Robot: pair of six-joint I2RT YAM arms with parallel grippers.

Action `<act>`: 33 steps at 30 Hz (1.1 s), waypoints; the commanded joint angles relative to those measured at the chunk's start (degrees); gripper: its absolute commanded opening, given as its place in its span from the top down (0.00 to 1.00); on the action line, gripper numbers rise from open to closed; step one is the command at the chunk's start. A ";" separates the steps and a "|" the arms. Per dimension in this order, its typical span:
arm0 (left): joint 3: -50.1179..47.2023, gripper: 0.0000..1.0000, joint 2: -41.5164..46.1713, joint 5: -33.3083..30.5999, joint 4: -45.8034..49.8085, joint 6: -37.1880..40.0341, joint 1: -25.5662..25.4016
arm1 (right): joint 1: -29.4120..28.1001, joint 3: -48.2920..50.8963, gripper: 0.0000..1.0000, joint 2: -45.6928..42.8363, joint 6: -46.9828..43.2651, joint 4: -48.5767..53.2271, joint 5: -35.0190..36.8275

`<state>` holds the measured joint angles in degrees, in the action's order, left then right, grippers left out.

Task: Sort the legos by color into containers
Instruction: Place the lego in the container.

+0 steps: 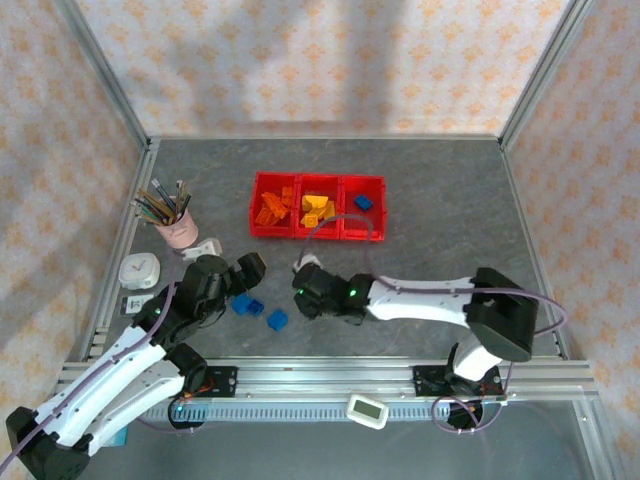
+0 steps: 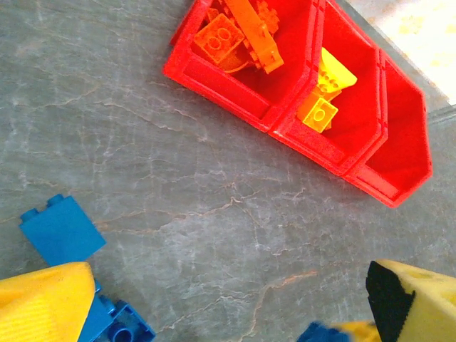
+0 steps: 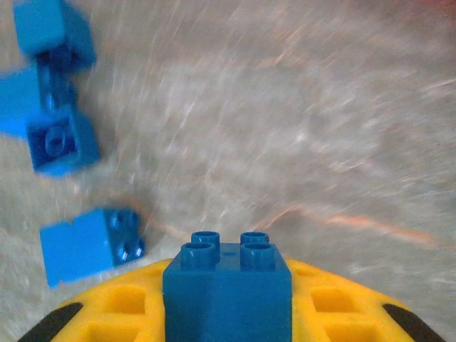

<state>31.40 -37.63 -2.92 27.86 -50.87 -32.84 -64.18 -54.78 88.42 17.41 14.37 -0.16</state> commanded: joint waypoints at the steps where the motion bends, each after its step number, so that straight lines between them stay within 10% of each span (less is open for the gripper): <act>1: 2.28 0.01 -2.63 2.44 -6.67 2.93 0.47 | 6.11 -2.24 0.80 -4.34 2.47 4.22 1.86; 14: 7.27 0.01 -17.65 3.76 -21.04 6.93 0.45 | 30.74 -12.42 0.79 3.24 1.93 3.99 5.63; 24: 8.64 0.01 -20.77 2.15 -23.07 8.05 0.67 | 34.88 -22.74 0.75 17.76 0.66 1.12 4.93; 33: 9.90 0.01 -21.59 2.13 -22.41 9.04 1.17 | 35.17 -24.85 0.49 16.82 -0.42 2.16 4.27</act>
<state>39.44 -58.65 0.49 6.46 -43.33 -32.18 -29.04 -77.91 107.63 17.89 16.27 3.20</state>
